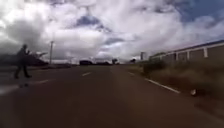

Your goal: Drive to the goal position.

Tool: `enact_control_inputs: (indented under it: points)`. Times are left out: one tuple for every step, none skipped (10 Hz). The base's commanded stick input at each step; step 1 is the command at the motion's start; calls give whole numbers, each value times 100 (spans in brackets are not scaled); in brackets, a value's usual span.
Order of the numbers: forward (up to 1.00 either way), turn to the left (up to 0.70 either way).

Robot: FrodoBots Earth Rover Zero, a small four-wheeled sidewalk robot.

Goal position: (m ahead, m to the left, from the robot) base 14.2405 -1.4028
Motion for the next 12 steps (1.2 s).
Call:
enact_control_inputs:
  points:
    - [70, 5]
    - [70, 5]
    - [70, 5]
    - [70, 5]
    - [70, 0]
    - [70, -18]
    - [70, -30]
    - [70, -30]
    - [70, 5]
    - [70, 5]
    - [70, 5]
    - [70, 5]
